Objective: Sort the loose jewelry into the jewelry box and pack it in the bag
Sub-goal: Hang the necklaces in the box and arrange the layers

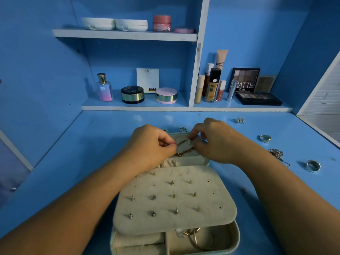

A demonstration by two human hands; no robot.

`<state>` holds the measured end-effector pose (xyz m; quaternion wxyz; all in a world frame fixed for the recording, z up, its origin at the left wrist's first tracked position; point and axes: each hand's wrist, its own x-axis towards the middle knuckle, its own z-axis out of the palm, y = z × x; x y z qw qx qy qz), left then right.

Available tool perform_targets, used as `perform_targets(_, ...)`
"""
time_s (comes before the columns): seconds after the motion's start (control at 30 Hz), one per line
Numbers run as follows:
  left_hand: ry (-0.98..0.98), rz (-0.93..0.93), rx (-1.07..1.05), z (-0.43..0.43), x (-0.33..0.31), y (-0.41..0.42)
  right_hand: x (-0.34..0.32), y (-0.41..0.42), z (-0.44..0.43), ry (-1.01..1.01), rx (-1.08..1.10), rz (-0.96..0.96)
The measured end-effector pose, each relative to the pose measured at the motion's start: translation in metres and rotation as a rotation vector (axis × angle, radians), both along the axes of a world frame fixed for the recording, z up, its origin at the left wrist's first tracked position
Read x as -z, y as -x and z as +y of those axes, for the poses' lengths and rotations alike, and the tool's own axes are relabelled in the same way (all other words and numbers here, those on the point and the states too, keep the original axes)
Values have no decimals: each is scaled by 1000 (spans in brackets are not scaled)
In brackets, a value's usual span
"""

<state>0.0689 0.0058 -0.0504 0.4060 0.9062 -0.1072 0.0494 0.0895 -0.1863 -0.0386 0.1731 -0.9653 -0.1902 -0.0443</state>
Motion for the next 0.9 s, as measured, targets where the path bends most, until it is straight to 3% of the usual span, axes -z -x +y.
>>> perform_targets(0.13, 77, 93, 77, 1, -5, 2, -2, 1, -3, -8, -23, 25)
perform_targets(0.3, 311, 236, 171, 3, -14, 5, -13, 6, -6, -73, -123, 65)
perform_targets(0.5, 438, 231, 282, 5, -17, 5, -15, 12, 3, -147, -249, 192)
perform_targets(0.7, 485, 248, 249, 6, -15, 3, -19, 8, -4, -250, -209, 215)
perform_targets(0.9, 366, 239, 161, 3, -6, -2, -16, 0, -15, -291, -36, 220)
